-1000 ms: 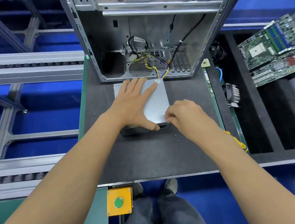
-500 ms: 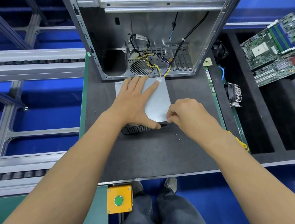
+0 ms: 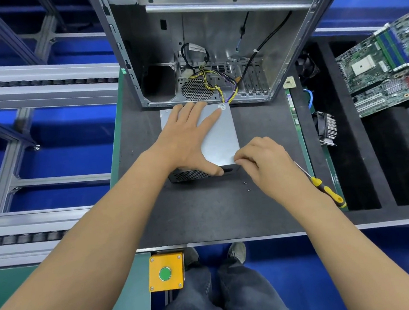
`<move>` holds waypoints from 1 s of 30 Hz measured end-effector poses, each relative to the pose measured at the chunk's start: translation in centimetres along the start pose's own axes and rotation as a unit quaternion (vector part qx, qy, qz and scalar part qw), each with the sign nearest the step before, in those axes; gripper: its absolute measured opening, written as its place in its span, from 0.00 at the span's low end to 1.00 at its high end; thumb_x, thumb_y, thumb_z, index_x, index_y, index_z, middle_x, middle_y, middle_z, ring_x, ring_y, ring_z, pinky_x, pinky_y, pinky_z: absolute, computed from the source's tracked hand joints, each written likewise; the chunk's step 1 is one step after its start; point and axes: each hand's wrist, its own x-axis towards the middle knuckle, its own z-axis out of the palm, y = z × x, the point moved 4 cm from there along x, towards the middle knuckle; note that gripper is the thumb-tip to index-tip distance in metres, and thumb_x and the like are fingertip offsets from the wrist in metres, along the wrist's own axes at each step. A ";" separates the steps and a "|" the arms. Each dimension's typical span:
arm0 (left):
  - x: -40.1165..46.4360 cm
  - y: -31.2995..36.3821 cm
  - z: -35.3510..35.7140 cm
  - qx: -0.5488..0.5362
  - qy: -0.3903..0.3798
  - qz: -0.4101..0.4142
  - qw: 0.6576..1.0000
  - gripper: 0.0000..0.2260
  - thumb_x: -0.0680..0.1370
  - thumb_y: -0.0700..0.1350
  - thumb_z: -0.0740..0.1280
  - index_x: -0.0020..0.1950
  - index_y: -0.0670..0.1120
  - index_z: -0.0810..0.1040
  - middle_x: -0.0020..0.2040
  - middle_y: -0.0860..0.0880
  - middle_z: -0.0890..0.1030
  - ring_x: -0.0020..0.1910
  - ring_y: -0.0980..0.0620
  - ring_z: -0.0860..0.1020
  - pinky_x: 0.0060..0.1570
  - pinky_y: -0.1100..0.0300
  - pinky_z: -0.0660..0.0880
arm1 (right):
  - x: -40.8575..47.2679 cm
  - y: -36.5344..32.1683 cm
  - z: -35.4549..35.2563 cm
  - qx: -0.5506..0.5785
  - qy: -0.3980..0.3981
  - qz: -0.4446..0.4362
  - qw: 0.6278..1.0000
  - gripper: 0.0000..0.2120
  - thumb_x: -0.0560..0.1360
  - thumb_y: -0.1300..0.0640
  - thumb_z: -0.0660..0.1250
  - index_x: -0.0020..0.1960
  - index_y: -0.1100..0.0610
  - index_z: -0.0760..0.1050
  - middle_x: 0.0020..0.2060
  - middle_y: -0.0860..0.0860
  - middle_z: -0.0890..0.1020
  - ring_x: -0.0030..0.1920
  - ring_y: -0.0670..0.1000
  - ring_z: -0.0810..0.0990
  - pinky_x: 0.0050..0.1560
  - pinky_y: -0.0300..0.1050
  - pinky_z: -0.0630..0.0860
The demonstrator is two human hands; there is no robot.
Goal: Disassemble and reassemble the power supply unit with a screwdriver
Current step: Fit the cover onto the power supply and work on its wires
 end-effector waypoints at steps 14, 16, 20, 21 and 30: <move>-0.1 0.0 0.0 0.005 -0.005 0.002 1.000 0.62 0.56 0.81 0.58 0.82 0.51 0.45 0.80 0.42 0.49 0.79 0.41 0.47 0.76 0.43 0.44 | -0.7 -0.2 0.3 -0.061 0.073 -0.097 0.991 0.03 0.76 0.67 0.69 0.48 0.64 0.81 0.40 0.57 0.78 0.41 0.59 0.74 0.42 0.51 0.74; -0.1 0.0 0.1 0.005 -0.004 0.003 1.000 0.62 0.56 0.82 0.58 0.82 0.51 0.45 0.80 0.42 0.49 0.79 0.41 0.47 0.77 0.43 0.44 | -1.0 0.0 0.6 -0.078 0.095 -0.117 0.985 0.03 0.75 0.69 0.70 0.47 0.64 0.81 0.40 0.57 0.77 0.40 0.58 0.72 0.41 0.50 0.73; 0.0 -0.1 0.2 0.007 -0.001 0.003 1.000 0.62 0.56 0.82 0.57 0.82 0.51 0.46 0.80 0.42 0.50 0.78 0.40 0.48 0.76 0.43 0.44 | -1.4 0.3 0.9 -0.077 0.135 -0.115 0.981 0.03 0.74 0.69 0.71 0.47 0.64 0.81 0.39 0.56 0.77 0.39 0.57 0.72 0.40 0.48 0.72; 0.0 -0.1 0.1 0.006 0.001 0.001 1.000 0.62 0.55 0.82 0.56 0.82 0.51 0.47 0.79 0.42 0.50 0.78 0.40 0.49 0.76 0.43 0.44 | -1.5 0.3 0.9 -0.074 0.139 -0.115 0.981 0.03 0.75 0.69 0.71 0.47 0.64 0.81 0.39 0.56 0.77 0.39 0.57 0.72 0.40 0.49 0.73; 0.0 0.0 0.2 -0.004 0.003 -0.003 1.000 0.62 0.53 0.81 0.55 0.82 0.51 0.48 0.79 0.43 0.52 0.78 0.41 0.49 0.77 0.44 0.44 | -1.0 -0.2 0.9 -0.024 0.128 -0.017 0.991 0.04 0.71 0.70 0.73 0.44 0.63 0.81 0.38 0.56 0.78 0.40 0.58 0.74 0.42 0.39 0.65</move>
